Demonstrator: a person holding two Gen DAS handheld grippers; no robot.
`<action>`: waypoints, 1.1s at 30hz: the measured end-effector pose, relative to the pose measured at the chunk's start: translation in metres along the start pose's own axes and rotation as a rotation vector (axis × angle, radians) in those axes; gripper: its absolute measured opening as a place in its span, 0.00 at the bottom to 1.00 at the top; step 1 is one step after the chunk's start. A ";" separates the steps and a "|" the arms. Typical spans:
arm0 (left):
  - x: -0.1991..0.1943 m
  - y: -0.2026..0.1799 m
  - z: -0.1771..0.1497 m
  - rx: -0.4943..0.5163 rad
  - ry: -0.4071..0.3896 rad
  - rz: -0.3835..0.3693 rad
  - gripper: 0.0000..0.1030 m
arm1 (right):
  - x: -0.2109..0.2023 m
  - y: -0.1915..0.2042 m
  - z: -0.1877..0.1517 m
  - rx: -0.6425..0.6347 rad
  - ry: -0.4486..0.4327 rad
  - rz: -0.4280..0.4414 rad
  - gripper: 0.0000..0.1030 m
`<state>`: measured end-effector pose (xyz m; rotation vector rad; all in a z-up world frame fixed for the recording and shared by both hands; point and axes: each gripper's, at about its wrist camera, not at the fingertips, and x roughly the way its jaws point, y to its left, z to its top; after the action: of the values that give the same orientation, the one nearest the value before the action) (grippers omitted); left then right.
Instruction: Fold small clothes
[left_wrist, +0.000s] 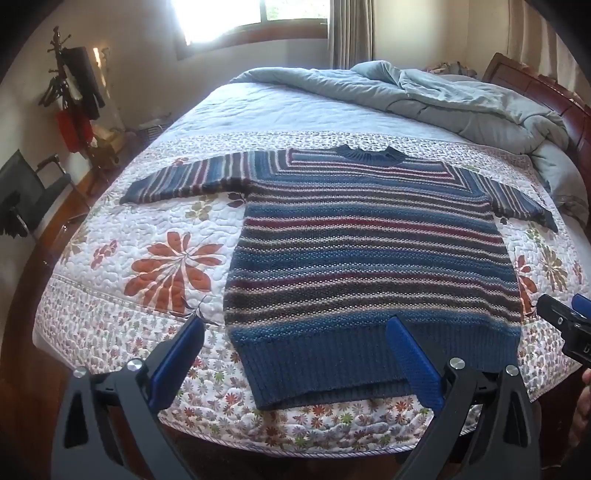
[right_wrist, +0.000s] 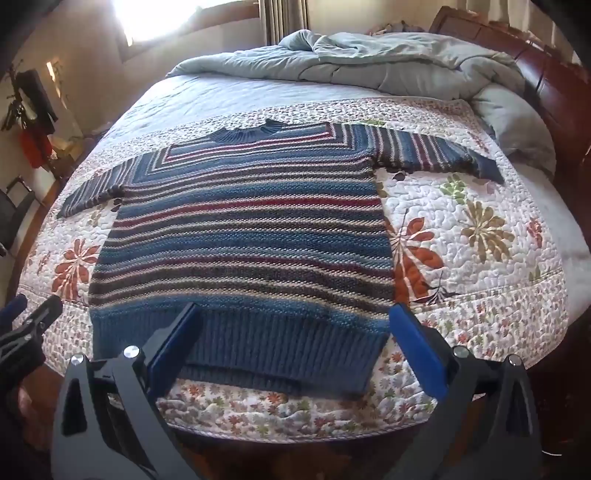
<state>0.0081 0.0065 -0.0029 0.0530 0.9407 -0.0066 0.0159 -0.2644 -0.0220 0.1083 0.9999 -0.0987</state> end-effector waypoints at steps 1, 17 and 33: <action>0.001 0.001 0.000 0.000 0.000 0.002 0.96 | 0.001 -0.001 0.000 0.001 0.000 -0.003 0.97; 0.010 0.006 -0.001 -0.003 0.007 0.014 0.96 | 0.002 0.000 0.003 -0.035 -0.004 -0.008 0.97; 0.009 0.001 0.004 0.009 0.000 0.023 0.96 | 0.003 0.000 0.003 -0.041 -0.002 -0.006 0.97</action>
<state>0.0164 0.0079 -0.0079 0.0722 0.9397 0.0108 0.0196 -0.2652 -0.0228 0.0676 0.9994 -0.0836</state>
